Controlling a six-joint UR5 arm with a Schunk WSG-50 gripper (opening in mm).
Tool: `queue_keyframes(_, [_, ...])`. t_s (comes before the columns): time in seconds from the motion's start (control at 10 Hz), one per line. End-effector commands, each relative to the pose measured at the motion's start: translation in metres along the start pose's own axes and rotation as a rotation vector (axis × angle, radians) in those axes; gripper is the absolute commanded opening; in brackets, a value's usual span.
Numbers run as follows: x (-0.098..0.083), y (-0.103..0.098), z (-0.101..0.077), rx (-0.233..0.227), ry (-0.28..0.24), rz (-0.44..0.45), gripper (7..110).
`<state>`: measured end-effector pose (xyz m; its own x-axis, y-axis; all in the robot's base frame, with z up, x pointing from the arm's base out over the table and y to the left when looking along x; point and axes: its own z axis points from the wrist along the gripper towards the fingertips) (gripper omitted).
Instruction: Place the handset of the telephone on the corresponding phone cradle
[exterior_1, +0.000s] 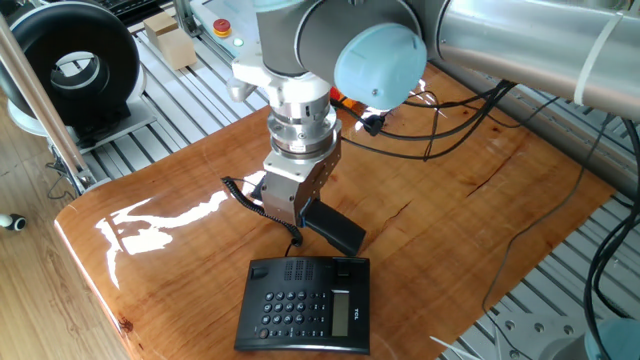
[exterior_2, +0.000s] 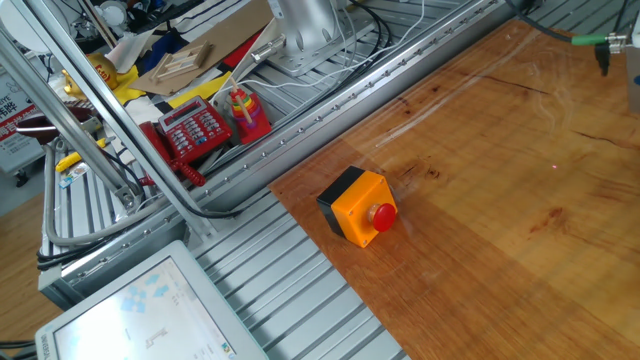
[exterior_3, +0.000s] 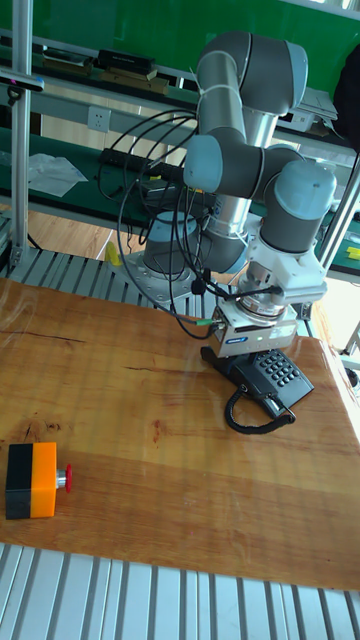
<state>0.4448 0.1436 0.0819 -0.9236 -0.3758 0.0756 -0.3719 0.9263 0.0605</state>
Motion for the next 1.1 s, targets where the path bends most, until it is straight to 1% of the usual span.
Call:
queue_keyframes(0.0, [0.012,0.0,-0.006,-0.004,0.044,0.021,7])
queue_keyframes(0.1, [0.012,-0.001,-0.005,-0.002,0.048,0.031,7])
queue_keyframes(0.2, [0.011,0.002,-0.006,-0.014,0.041,0.044,7])
queue_keyframes(0.5, [0.021,0.003,-0.02,-0.023,0.058,0.064,7])
queue_keyframes(0.7, [0.025,0.005,-0.025,-0.025,0.063,0.079,7])
queue_keyframes(0.9, [0.032,0.005,-0.031,-0.01,0.069,0.101,7])
queue_keyframes(1.0, [0.034,0.008,-0.034,-0.013,0.061,0.107,7])
